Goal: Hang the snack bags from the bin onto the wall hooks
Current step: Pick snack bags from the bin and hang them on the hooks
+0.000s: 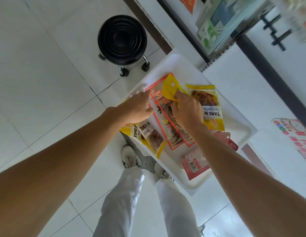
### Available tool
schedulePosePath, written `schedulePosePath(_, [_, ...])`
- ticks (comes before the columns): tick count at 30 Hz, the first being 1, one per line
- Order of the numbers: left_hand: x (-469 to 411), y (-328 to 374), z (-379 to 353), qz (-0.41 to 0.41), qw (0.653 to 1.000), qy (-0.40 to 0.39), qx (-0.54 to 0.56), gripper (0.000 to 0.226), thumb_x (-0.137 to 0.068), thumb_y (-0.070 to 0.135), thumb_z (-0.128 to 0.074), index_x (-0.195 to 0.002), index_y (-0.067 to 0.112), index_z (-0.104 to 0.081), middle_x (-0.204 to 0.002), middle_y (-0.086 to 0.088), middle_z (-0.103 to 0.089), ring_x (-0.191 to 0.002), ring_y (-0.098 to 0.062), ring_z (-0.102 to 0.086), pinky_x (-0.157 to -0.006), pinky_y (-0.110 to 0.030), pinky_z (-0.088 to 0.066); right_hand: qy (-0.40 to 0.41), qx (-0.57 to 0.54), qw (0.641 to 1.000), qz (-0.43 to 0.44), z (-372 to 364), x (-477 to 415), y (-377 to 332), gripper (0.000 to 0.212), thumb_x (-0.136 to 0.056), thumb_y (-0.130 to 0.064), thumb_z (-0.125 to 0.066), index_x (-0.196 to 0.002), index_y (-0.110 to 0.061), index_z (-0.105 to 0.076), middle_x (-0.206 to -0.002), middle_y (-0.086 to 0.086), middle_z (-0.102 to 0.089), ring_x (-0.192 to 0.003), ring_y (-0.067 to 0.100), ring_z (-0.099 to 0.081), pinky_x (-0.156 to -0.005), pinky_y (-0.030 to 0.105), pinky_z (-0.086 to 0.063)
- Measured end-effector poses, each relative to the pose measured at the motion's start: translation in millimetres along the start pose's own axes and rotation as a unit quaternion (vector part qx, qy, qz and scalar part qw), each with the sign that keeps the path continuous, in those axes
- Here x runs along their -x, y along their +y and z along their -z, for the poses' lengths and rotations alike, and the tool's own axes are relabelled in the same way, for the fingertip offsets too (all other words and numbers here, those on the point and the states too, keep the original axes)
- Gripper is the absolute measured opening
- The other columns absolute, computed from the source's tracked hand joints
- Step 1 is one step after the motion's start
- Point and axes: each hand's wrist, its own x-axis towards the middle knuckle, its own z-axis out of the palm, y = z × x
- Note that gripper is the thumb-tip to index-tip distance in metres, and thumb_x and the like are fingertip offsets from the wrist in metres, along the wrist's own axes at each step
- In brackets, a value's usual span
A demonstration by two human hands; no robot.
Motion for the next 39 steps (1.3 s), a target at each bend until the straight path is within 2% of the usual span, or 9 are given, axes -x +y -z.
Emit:
schedulePosePath(8, [49.7,35.2,15.6,0.011,1.000,-0.013,-0.016,0.068,-0.099,0.024,-0.046,-0.155,0.012,-0.010,-0.153,-0.017,-0.032,-0.137,-0.029,-0.037,-0.107,-0.043,-0.038,0.013,-0.067,0.996,-0.059,69.2,22.0,-0.7,0.023,-0.098,-0.019,-0.044,-0.114,-0.002,-0.049,-0.093,0.026,-0.064,-0.089,0.046,-0.060,-0.066,0.038,-0.031])
schedulePosePath(12, [67.3,55.8,38.4,-0.015,0.999,-0.002,-0.041,0.065,-0.097,0.025,-0.048,-0.153,0.014,-0.017,-0.138,-0.018,-0.047,-0.125,-0.033,-0.048,-0.095,-0.043,-0.045,0.007,-0.161,0.981,-0.109,111.4,38.5,-2.8,0.020,-0.099,-0.020,-0.045,-0.105,-0.002,-0.052,-0.089,0.021,-0.061,-0.086,0.041,-0.057,-0.064,0.033,-0.029])
schedulePosePath(17, [90.7,84.1,77.3,-0.008,0.999,0.037,-0.012,0.069,-0.095,0.033,-0.051,-0.151,0.005,-0.022,-0.152,-0.017,-0.034,-0.139,-0.031,-0.036,-0.111,-0.046,-0.035,-0.020,-0.266,0.960,-0.089,173.3,55.7,-9.1,0.026,-0.099,-0.021,-0.046,-0.121,-0.016,-0.059,-0.110,0.008,-0.068,-0.094,0.026,-0.061,-0.070,0.029,-0.037])
schedulePosePath(19, [100.9,94.3,93.4,-0.011,0.998,0.047,0.043,0.077,-0.086,0.042,-0.058,-0.148,0.010,-0.026,-0.147,-0.012,-0.040,-0.137,-0.031,-0.040,-0.107,-0.044,-0.038,-0.035,-0.305,0.948,-0.083,198.4,61.7,-11.9,0.025,-0.097,-0.021,-0.048,-0.118,-0.017,-0.062,-0.109,0.008,-0.069,-0.096,0.029,-0.063,-0.075,0.036,-0.048])
schedulePosePath(22, [122.5,120.3,116.8,-0.004,0.972,0.068,0.223,0.079,-0.085,0.026,-0.073,-0.150,0.017,-0.028,-0.138,0.001,-0.046,-0.126,-0.020,-0.050,-0.100,-0.036,-0.044,-0.054,-0.393,0.915,-0.075,234.8,72.7,-16.6,0.023,-0.096,-0.020,-0.052,-0.116,-0.020,-0.063,-0.105,0.008,-0.068,-0.093,0.035,-0.064,-0.072,0.048,-0.055])
schedulePosePath(27, [161.3,171.2,155.4,-0.062,0.913,0.153,0.374,0.027,-0.089,0.008,-0.068,-0.116,0.011,-0.066,-0.105,-0.003,-0.072,-0.091,-0.012,-0.071,-0.086,-0.037,-0.057,-0.045,-0.501,0.863,-0.052,293.0,96.0,-30.6,0.022,-0.099,-0.012,-0.051,-0.096,-0.029,-0.064,-0.093,0.001,-0.065,-0.088,0.023,-0.062,-0.073,0.039,-0.053])
schedulePosePath(32, [194.4,209.1,186.9,-0.082,0.877,0.198,0.429,0.020,-0.089,0.003,-0.066,-0.108,0.007,-0.070,-0.103,-0.009,-0.073,-0.097,-0.027,-0.071,-0.083,-0.039,-0.059,0.005,-0.505,0.863,-0.012,348.0,113.4,-39.7,0.013,-0.096,-0.009,-0.054,-0.105,-0.009,-0.064,-0.091,0.017,-0.064,-0.081,0.017,-0.062,-0.068,0.032,-0.047])
schedulePosePath(36, [226.9,226.7,201.4,-0.101,0.870,0.218,0.430,0.016,-0.089,0.005,-0.067,-0.099,0.016,-0.072,-0.099,-0.004,-0.075,-0.094,-0.022,-0.071,-0.086,-0.041,-0.057,0.022,-0.535,0.844,0.027,389.0,128.6,-56.5,0.015,-0.096,-0.016,-0.059,-0.110,-0.015,-0.064,-0.096,-0.004,-0.068,-0.086,0.008,-0.066,-0.075,0.030,-0.056])
schedulePosePath(39, [253.5,236.9,214.2,-0.123,0.867,0.229,0.425,0.018,-0.090,0.007,-0.066,-0.104,0.016,-0.072,-0.106,-0.008,-0.074,-0.102,-0.029,-0.069,-0.089,-0.045,-0.056,0.069,-0.522,0.847,0.067,417.3,137.6,-72.6,0.009,-0.095,-0.020,-0.062,-0.098,-0.015,-0.069,-0.096,-0.001,-0.073,-0.091,0.012,-0.068,-0.083,0.035,-0.055])
